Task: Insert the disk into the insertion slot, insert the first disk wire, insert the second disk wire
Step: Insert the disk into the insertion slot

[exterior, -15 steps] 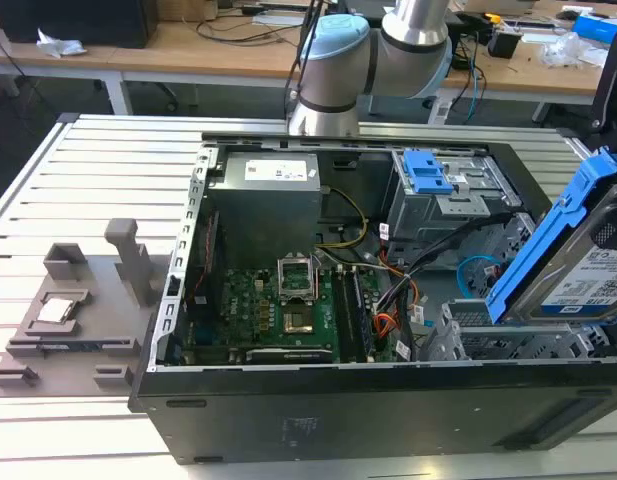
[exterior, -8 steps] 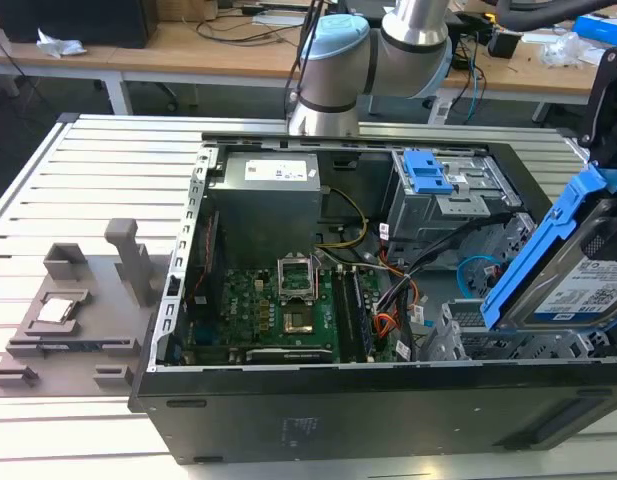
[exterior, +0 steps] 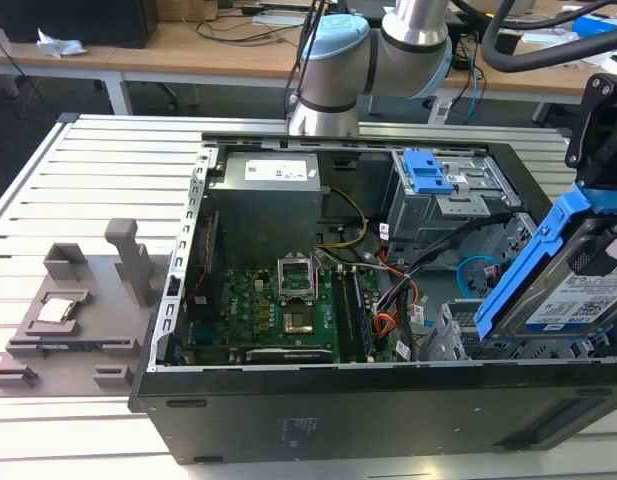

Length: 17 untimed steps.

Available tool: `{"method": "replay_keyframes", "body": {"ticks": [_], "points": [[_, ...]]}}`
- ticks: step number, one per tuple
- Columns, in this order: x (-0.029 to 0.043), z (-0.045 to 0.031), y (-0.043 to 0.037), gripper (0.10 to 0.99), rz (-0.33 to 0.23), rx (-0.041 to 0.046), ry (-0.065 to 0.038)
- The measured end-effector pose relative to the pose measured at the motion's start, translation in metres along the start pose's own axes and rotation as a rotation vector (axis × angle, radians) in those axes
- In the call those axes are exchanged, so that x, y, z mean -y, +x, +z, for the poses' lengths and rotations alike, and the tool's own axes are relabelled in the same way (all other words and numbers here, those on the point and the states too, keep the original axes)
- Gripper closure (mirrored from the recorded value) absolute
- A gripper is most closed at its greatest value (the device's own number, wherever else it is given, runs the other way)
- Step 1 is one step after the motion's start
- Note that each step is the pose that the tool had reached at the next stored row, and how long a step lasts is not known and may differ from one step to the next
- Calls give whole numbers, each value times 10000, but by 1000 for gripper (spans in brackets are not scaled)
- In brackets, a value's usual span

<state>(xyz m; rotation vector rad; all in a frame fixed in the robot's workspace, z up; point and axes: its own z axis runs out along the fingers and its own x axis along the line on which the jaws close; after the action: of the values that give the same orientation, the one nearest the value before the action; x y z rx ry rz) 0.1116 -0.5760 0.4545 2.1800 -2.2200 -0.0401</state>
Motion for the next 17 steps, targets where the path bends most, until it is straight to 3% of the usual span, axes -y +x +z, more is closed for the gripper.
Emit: {"method": "replay_keyframes", "body": {"ticks": [3,7,17], "points": [[1,10,-16,722,0,0,0],[0,12,-97,722,-1,-2,0],[3,50,-115,722,0,-3,0]]}}
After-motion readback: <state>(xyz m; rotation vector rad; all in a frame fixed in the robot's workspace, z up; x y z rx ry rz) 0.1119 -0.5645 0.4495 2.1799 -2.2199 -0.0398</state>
